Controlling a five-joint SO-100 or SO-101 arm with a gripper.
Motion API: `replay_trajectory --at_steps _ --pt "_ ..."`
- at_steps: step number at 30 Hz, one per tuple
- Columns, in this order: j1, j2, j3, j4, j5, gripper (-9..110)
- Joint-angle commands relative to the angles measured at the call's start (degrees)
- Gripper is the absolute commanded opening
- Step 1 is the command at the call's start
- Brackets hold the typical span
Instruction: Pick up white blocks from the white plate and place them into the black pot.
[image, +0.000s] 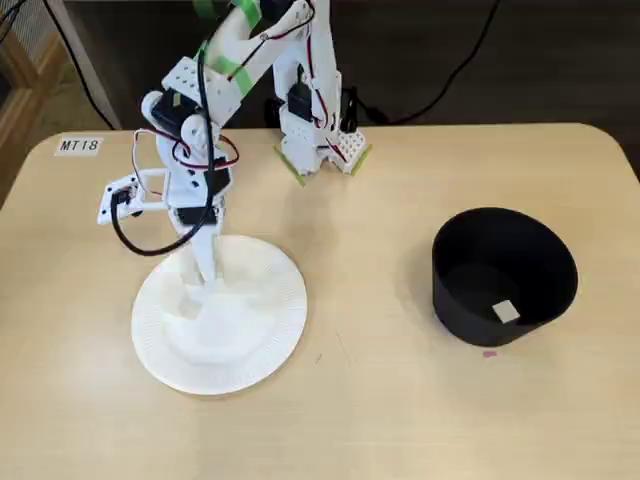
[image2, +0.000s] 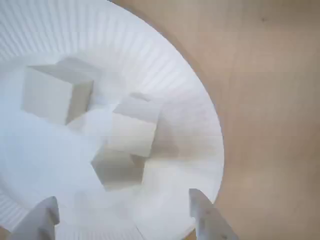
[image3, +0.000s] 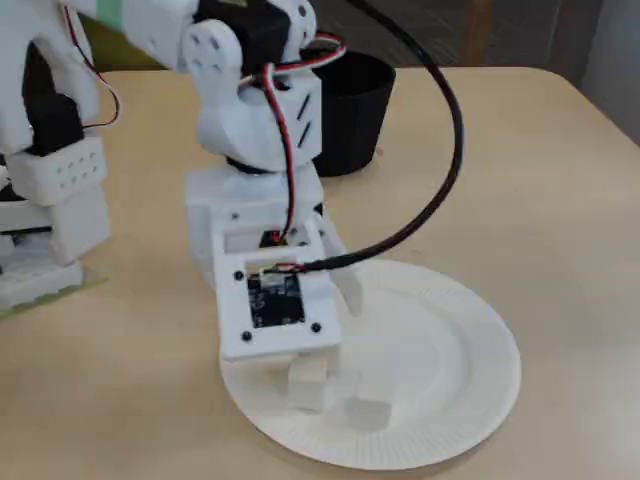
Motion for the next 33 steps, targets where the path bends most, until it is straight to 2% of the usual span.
replay_trajectory --at_steps 1,15,25,33 --pt "-1.0 -0.3 -2.6 -1.4 -0.9 36" --pt "-1.8 -6.2 -4.6 -5.4 -0.4 30" --pt "-4.0 -10.6 -6.2 -9.1 3.4 -2" --pt "-6.5 -7.2 -7.6 -8.3 7.6 -2"
